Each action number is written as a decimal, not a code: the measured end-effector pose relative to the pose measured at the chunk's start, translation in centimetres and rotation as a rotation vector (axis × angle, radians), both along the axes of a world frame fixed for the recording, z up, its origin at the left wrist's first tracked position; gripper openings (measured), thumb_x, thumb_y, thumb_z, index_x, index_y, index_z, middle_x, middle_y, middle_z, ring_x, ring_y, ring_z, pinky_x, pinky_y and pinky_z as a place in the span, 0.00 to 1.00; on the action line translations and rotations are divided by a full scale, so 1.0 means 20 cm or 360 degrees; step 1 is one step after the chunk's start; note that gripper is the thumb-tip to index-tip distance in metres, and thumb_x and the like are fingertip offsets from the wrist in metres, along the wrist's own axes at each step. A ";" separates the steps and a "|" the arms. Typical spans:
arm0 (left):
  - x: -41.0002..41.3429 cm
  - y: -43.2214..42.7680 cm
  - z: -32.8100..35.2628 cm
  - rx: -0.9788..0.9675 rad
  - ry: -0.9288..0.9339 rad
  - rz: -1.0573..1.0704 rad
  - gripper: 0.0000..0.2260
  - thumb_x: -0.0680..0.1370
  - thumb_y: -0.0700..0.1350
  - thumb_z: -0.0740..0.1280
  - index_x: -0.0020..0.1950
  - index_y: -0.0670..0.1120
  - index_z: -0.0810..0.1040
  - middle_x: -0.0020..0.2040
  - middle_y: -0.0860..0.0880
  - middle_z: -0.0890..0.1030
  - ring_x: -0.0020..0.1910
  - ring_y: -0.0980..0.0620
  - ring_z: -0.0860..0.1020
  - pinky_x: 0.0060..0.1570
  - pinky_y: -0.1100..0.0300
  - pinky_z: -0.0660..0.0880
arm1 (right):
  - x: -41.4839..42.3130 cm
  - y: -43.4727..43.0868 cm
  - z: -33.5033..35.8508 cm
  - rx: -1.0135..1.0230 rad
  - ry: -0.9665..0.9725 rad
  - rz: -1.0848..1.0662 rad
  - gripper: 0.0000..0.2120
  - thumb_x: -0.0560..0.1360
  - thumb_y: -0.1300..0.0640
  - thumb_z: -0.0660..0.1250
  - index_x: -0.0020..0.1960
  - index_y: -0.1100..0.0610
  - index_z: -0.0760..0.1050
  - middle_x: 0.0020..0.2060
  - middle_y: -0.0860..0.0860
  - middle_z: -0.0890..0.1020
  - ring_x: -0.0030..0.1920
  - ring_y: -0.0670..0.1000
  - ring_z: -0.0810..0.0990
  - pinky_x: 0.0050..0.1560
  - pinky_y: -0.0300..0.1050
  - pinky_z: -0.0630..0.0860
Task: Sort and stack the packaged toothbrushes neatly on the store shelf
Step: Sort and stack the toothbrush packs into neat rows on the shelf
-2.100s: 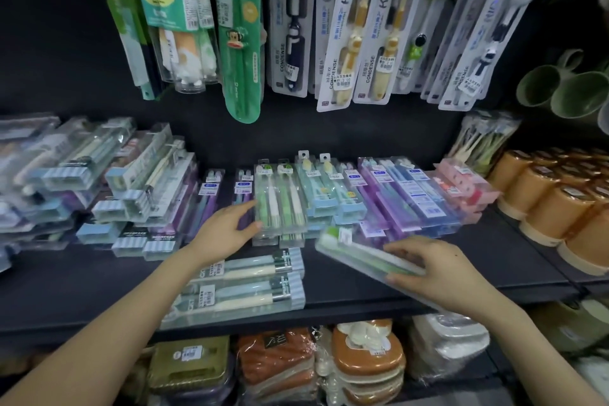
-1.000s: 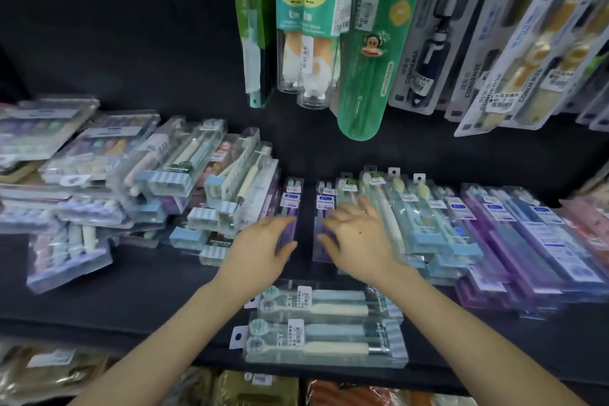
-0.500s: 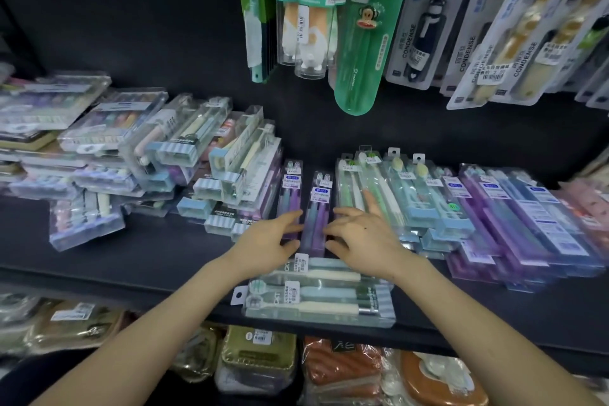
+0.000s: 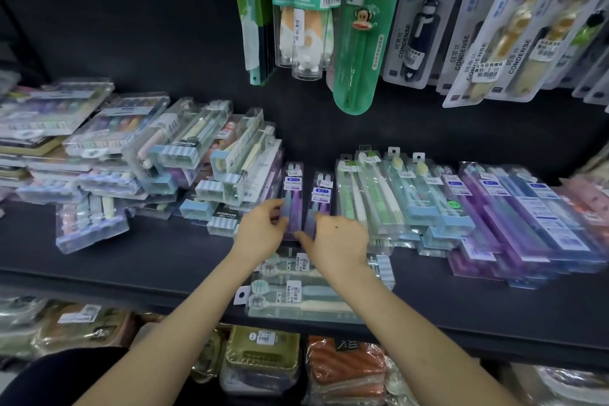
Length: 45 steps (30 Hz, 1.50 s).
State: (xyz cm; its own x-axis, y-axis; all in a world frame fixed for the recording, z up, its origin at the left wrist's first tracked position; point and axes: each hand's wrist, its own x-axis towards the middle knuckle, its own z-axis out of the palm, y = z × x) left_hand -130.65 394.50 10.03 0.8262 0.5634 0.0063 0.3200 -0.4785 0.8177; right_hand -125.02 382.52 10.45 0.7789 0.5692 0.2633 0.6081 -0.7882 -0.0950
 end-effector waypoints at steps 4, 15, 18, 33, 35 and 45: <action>0.03 0.03 -0.02 -0.0532 -0.0096 0.0149 0.15 0.80 0.36 0.60 0.66 0.41 0.73 0.60 0.41 0.77 0.56 0.46 0.77 0.63 0.48 0.73 | 0.03 0.08 -0.02 -0.0098 0.0196 -0.0133 0.21 0.74 0.36 0.64 0.53 0.54 0.74 0.41 0.50 0.80 0.43 0.53 0.79 0.31 0.41 0.64; 0.01 0.03 -0.03 -0.0375 -0.0099 0.0075 0.16 0.80 0.40 0.62 0.69 0.43 0.71 0.62 0.43 0.77 0.61 0.48 0.75 0.57 0.60 0.69 | -0.02 -0.03 0.10 0.0509 0.0382 -0.0215 0.18 0.72 0.49 0.68 0.58 0.57 0.75 0.44 0.53 0.82 0.43 0.54 0.79 0.37 0.42 0.69; 0.09 0.00 -0.01 -0.0110 0.0022 0.0024 0.20 0.79 0.45 0.65 0.71 0.42 0.69 0.64 0.41 0.76 0.61 0.45 0.75 0.54 0.60 0.69 | -0.02 -0.15 0.18 0.0730 0.0390 -0.0165 0.23 0.72 0.50 0.68 0.65 0.56 0.74 0.39 0.52 0.83 0.40 0.52 0.80 0.39 0.41 0.73; 0.19 -0.18 0.13 0.0338 0.0000 0.0340 0.25 0.73 0.48 0.72 0.64 0.35 0.72 0.52 0.37 0.81 0.54 0.38 0.78 0.47 0.53 0.71 | 0.06 -0.76 0.26 0.1008 0.0289 -0.0375 0.22 0.71 0.48 0.71 0.63 0.53 0.78 0.39 0.43 0.79 0.39 0.43 0.73 0.41 0.35 0.61; 0.11 -0.20 0.18 0.0354 -0.0105 0.0363 0.24 0.74 0.49 0.71 0.63 0.35 0.73 0.49 0.39 0.80 0.53 0.37 0.78 0.46 0.53 0.69 | 0.07 -0.81 0.26 0.1030 0.0243 -0.0380 0.18 0.71 0.49 0.71 0.58 0.56 0.80 0.39 0.48 0.82 0.41 0.49 0.77 0.38 0.32 0.63; -0.01 -0.39 0.36 0.0703 -0.0484 0.0207 0.14 0.76 0.40 0.68 0.61 0.38 0.79 0.54 0.37 0.80 0.57 0.37 0.74 0.59 0.50 0.67 | 0.31 -1.09 0.30 0.0528 0.0094 -0.0707 0.16 0.71 0.49 0.68 0.52 0.60 0.81 0.45 0.56 0.84 0.48 0.58 0.80 0.39 0.44 0.66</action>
State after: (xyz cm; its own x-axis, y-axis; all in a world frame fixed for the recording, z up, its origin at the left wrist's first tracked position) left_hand -130.91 386.77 17.16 0.6740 0.5501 0.4931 0.1797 -0.7695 0.6128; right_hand -118.86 360.74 16.49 0.9440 0.0765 0.3210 0.2101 -0.8895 -0.4058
